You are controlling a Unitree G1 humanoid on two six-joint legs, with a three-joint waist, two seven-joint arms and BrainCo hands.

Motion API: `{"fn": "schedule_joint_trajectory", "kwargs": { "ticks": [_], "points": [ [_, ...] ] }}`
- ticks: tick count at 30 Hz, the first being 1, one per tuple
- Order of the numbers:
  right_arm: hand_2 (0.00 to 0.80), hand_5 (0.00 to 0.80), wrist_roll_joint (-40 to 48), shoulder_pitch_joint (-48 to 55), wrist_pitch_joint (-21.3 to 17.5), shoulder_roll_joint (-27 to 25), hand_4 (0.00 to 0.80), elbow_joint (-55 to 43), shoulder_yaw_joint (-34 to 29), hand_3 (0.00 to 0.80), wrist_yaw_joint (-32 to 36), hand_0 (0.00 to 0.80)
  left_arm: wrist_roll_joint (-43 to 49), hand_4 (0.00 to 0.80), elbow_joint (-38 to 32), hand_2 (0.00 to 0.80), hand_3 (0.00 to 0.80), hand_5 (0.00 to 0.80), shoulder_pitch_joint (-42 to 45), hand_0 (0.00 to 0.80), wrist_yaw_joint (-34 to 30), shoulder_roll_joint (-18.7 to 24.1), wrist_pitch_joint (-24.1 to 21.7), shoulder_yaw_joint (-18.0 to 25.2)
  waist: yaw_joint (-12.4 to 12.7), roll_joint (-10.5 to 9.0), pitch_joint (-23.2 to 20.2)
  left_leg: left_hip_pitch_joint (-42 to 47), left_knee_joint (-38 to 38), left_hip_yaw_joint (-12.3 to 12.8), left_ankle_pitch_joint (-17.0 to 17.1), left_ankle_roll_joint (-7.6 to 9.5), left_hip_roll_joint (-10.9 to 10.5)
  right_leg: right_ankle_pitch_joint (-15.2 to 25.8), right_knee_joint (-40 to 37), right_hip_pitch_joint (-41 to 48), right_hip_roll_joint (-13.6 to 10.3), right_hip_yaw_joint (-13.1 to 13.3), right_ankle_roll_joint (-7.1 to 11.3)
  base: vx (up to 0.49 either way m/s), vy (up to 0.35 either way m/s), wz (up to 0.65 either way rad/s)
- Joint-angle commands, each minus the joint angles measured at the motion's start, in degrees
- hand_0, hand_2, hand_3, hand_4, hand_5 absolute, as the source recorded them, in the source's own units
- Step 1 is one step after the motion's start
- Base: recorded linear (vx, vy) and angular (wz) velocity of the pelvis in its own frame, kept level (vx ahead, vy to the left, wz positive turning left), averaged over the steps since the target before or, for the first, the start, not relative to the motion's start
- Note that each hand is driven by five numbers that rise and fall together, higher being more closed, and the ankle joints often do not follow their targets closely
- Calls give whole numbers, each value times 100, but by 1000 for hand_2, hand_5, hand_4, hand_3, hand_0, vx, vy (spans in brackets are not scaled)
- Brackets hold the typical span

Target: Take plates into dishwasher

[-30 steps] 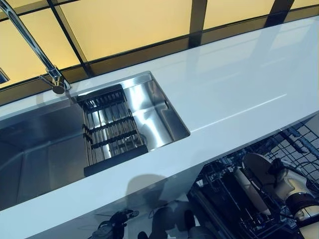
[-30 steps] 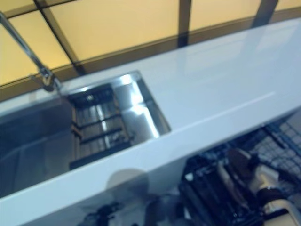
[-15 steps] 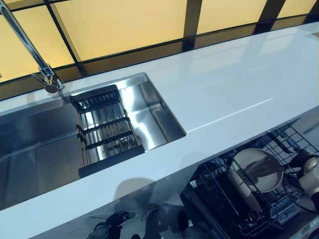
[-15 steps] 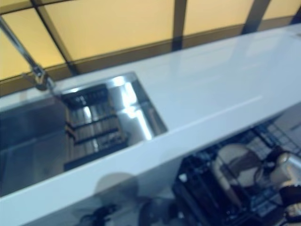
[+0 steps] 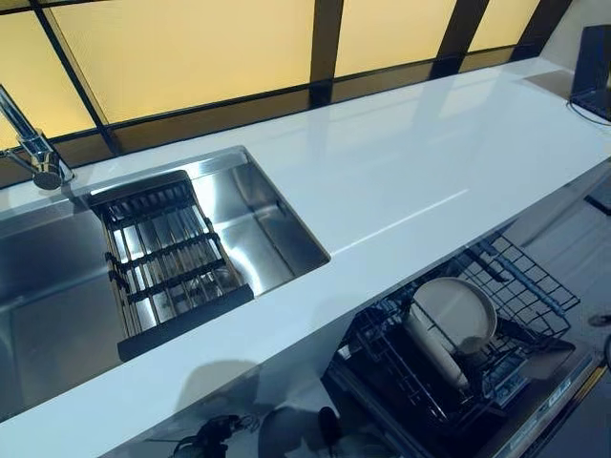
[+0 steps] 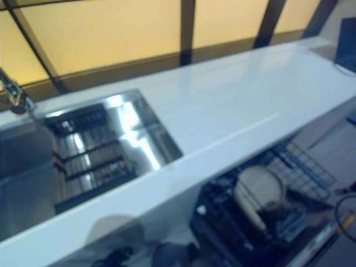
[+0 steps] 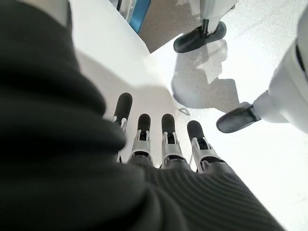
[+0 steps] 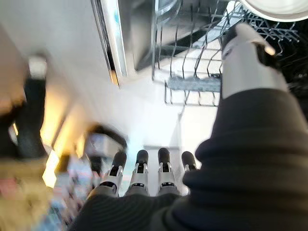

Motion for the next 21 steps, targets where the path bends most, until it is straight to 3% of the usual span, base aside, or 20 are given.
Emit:
{"fn": "schedule_joint_trajectory", "kwargs": {
  "ticks": [1, 5, 9, 11, 13, 15, 17, 19, 21],
  "points": [
    [0, 0, 1103, 26, 169, 206, 0, 758, -234, 0, -404, 0, -236, 0, 194, 0, 0, 0, -655, 0, 288, 398, -232, 499, -15, -241, -112, 109, 15, -214, -76, 64, 367, -377, 406, 275, -142, 92, 366, -64, -103, 1],
    [0, 0, 1720, 126, -610, 411, 0, 2501, -472, 0, -681, 0, -628, 0, 480, 0, 0, 0, -708, 0, 346, 541, -346, 659, 170, -311, -120, 156, 15, -418, -29, 58, 414, -440, 368, 367, -51, -83, 242, -38, -139, 7],
    [0, 0, 2387, 65, -707, 664, 0, 3427, -642, 0, -852, 0, -808, 0, 599, 0, 0, 0, -743, 0, 314, 540, -448, 766, 399, -328, -84, 231, 15, -718, -26, 47, 278, -287, 72, 499, 28, -50, 195, -120, -64, 4],
    [0, 0, 2752, -129, -642, 773, 0, 3652, -615, 0, -896, 0, -832, 0, 655, 0, 0, 0, -803, 0, 281, 458, -505, 831, 450, -409, 36, 237, 1117, -833, -425, 80, 71, -158, 98, 386, -90, 132, 123, -239, 61, -1],
    [0, 0, 2916, -354, -608, 844, 0, 3683, -447, 0, -817, 0, -818, 0, 718, 0, 0, 0, -845, 0, 294, 351, -548, 827, 564, -460, 205, -114, 2218, -1524, -937, 295, -379, -128, 309, 250, -134, 359, 78, -211, 97, -22],
    [0, 0, 3018, -522, -666, 901, 0, 3663, -305, 0, -804, 0, -899, 0, 645, 0, 0, 0, -929, 0, 505, 349, -439, 704, 575, -404, 336, -195, 1796, -1719, -1164, 554, -633, -91, 670, -163, -61, 541, 160, -279, 147, -85],
    [0, 0, 3428, -610, -775, 1030, 0, 3770, -263, 0, -1010, 0, -961, 0, 636, 0, 0, 0, -1160, 0, 599, 445, -361, 574, 506, -361, 543, -191, 1477, -1720, -1203, 759, -826, 199, 737, -635, -82, 547, 329, -393, 159, -87],
    [0, 0, 3262, -491, -999, 1228, 0, 3831, -306, 0, -1051, 0, -885, 0, 638, 0, 0, 0, -1335, 0, 618, 521, -379, 494, 483, -373, 720, -274, 1433, -1715, -1233, 817, -981, 476, 239, -775, -148, 310, 449, -376, 82, -16],
    [0, 0, 3295, -443, -968, 1274, 0, 3837, -261, 0, -991, 0, -964, 0, 636, 0, 0, 0, -1292, 0, 671, 589, -402, 456, 554, -332, 777, -243, 1170, -1737, -1086, 775, -983, 468, 13, -845, -136, -14, 503, -337, 19, -1]
  ]
}}
